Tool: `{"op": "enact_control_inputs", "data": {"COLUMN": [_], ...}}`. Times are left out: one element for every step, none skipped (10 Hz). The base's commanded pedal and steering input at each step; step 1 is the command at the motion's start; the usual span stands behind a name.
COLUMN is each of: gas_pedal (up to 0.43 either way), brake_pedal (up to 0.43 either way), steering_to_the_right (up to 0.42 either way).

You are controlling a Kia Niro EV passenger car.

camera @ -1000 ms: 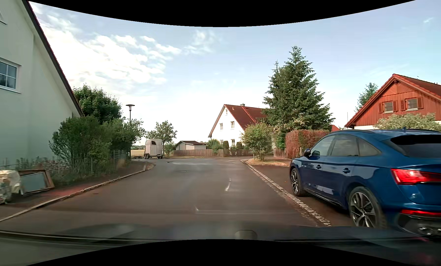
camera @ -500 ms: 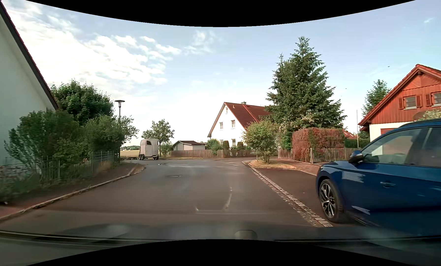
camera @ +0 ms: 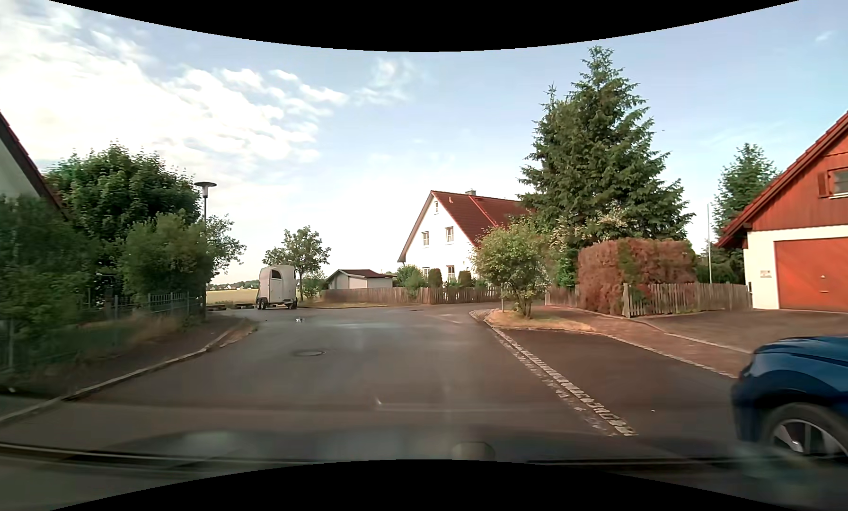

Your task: Follow the waypoints while adhering to traffic rules and regulations

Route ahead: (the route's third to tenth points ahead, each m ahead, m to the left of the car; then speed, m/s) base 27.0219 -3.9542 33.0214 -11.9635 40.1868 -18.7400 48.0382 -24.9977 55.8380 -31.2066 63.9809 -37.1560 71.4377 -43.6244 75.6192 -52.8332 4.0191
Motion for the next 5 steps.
{"op": "enact_control_inputs", "data": {"gas_pedal": [0.0,0.0,0.0,0.0,0.0], "brake_pedal": [0.0,0.0,0.0,0.0,0.0], "steering_to_the_right": [-0.009,-0.009,-0.011,-0.012,-0.013]}}
